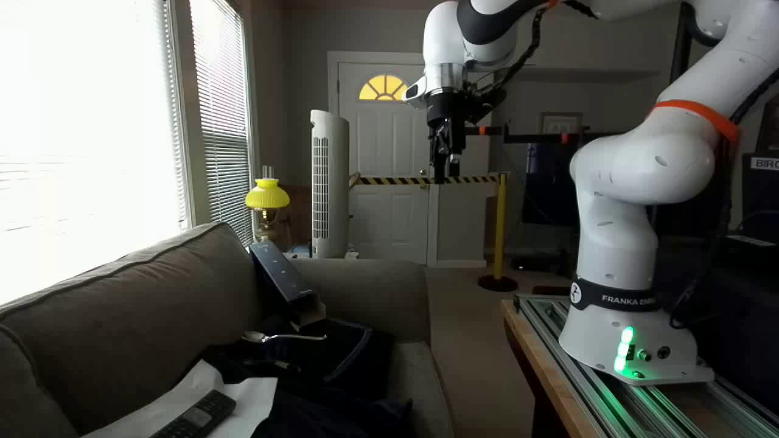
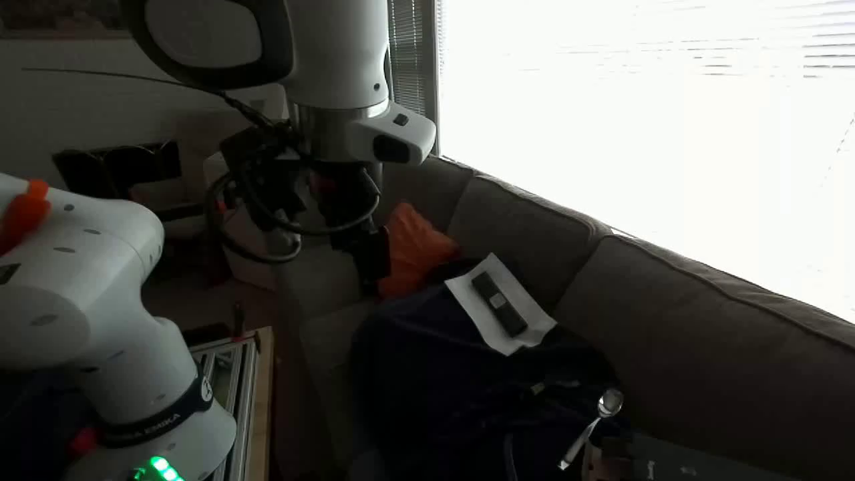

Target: Turn the remote control 90 degrees

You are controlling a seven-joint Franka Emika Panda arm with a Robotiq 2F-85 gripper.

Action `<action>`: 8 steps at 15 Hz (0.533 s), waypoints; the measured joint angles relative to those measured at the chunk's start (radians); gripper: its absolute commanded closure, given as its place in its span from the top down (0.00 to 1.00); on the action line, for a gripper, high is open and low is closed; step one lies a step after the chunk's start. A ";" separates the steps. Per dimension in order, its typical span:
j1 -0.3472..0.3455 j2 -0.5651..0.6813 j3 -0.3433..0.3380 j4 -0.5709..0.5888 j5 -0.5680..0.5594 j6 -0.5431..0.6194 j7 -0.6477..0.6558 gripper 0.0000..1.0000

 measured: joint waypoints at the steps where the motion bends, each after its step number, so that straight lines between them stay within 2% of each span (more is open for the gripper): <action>1: 0.000 0.000 0.000 0.000 0.000 0.000 0.000 1.00; 8: 0.001 0.001 0.005 0.001 -0.001 0.009 -0.005 1.00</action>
